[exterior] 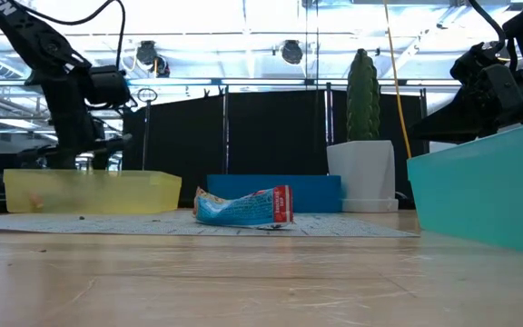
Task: Pick and place Granola Bars by type
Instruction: Put the red granola bar into the yellow bin
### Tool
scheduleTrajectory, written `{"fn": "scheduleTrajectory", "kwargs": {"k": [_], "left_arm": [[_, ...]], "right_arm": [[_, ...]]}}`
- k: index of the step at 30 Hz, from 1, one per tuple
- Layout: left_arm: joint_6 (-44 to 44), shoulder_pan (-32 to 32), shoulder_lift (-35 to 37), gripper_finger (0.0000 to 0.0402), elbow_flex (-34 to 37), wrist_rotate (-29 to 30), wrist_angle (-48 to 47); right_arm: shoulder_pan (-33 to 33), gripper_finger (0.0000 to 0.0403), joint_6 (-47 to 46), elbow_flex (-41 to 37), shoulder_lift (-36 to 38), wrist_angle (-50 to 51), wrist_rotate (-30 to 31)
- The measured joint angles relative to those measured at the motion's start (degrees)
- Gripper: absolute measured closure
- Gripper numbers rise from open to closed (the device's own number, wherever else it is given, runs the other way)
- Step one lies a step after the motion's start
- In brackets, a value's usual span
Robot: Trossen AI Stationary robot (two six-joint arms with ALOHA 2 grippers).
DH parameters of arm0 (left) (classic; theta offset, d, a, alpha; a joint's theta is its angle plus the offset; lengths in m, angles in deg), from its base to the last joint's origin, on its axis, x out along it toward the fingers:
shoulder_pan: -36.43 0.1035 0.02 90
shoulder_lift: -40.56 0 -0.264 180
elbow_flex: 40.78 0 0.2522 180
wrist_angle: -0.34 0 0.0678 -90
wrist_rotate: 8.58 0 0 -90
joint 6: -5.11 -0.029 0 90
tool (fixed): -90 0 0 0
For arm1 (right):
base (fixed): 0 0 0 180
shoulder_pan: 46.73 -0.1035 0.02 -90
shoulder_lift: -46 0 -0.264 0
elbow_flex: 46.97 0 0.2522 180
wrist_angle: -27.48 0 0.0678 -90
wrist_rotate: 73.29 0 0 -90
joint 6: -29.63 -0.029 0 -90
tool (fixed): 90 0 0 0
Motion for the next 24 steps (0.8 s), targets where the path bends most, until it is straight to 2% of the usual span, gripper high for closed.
{"fn": "scheduleTrajectory", "kwargs": {"k": [7,12,19,24], "left_arm": [[-8.2,0.0,0.0,0.015,-7.2,-2.3,-0.3],[-20.5,-0.6,0.0,0.0106,-16.0,-9.4,-1.8],[-37.3,-4.3,0.0,0.0092,-28.4,-18.4,-9.4],[-48.4,-9.9,-0.9,0.0092,-35.9,-19.2,-14.0]], "right_arm": [[0.0,0.0245,0.0,0.0,0.0,0.0,0.0],[0.0,0.0245,0.0,0.0,0.0,0.0,0.0],[0.0,0.0245,0.0,0.0,0.0,0.0,0.0],[0.0,0.0245,0.0,0.0,0.0,0.0,0.0]]}}
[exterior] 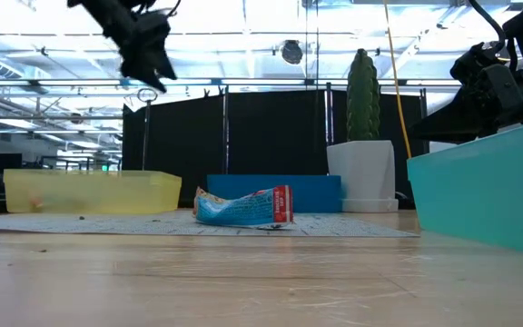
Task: Pick and place Granola Bars by type
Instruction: Put the red granola bar into the yellow bin
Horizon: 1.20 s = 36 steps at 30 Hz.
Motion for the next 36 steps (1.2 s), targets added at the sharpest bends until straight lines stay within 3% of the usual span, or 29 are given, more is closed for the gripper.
{"fn": "scheduleTrajectory", "kwargs": {"k": [7,11,21,36], "left_arm": [[-13.0,-9.1,-7.0,0.0092,-8.3,-0.9,-4.3],[-20.4,-15.0,-11.3,0.0092,-9.8,-3.4,-4.9],[-32.4,-26.4,-21.3,0.0092,-11.5,-3.5,-5.1],[-34.7,-35.9,-37.8,0.0092,-11.5,-7.2,4.8]], "right_arm": [[0.0,0.0245,0.0,0.0,0.0,0.0,0.0],[0.0,0.0245,0.0,0.0,0.0,0.0,0.0],[0.0,0.0245,0.0,0.0,0.0,0.0,0.0],[0.0,0.0245,0.0,0.0,0.0,0.0,0.0]]}}
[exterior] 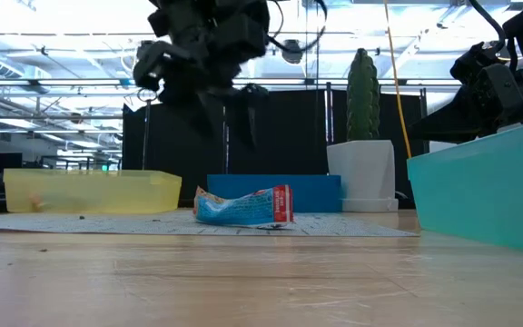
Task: Pick and place Granola Bars by type
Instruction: Put the red granola bar into the yellow bin
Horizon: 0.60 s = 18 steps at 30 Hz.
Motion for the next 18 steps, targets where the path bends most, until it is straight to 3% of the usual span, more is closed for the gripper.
{"fn": "scheduleTrajectory", "kwargs": {"k": [9,18], "left_arm": [[1.5,-4.4,-6.6,0.0092,0.0,-1.4,4.5],[4.0,-5.6,-9.9,0.0092,0.0,1.7,11.5]], "right_arm": [[0.0,0.0245,0.0,0.0,0.0,0.0,0.0],[0.0,0.0245,0.0,0.0,0.0,0.0,0.0]]}}
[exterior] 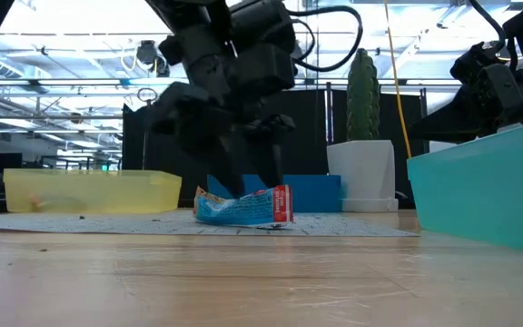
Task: Pick and place Granola Bars by type
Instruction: Put the red granola bar into the yellow bin
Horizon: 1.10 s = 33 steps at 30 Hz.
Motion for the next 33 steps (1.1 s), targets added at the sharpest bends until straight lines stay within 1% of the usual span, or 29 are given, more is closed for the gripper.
{"fn": "scheduleTrajectory", "kwargs": {"k": [8,13,15,18,24,29,33], "left_arm": [[-0.4,0.0,-3.1,0.0092,0.0,-1.0,-0.5],[-0.5,-0.2,-3.3,0.0092,0.0,-0.9,0.0],[-0.5,-0.2,-3.3,0.0099,0.0,-0.9,-0.3],[-0.3,-0.2,-3.3,0.0128,0.0,-0.9,-0.4],[-0.2,-0.2,-3.3,0.0219,0.0,-0.7,-0.4],[2.7,-0.3,-3.3,0.0285,0.0,2.6,-0.2],[3.6,-0.2,-3.2,0.0331,0.0,3.2,-0.2]], "right_arm": [[0.0,0.0245,0.0,0.0,0.0,0.0,0.0],[0.0,0.0245,0.0,0.0,0.0,0.0,0.0],[0.0,0.0245,0.0,0.0,0.0,0.0,0.0],[0.0,0.0245,0.0,0.0,0.0,0.0,0.0],[0.0,0.0245,0.0,0.0,0.0,0.0,0.0],[0.0,0.0245,0.0,0.0,0.0,0.0,0.0],[0.0,0.0245,0.0,0.0,0.0,0.0,0.0]]}}
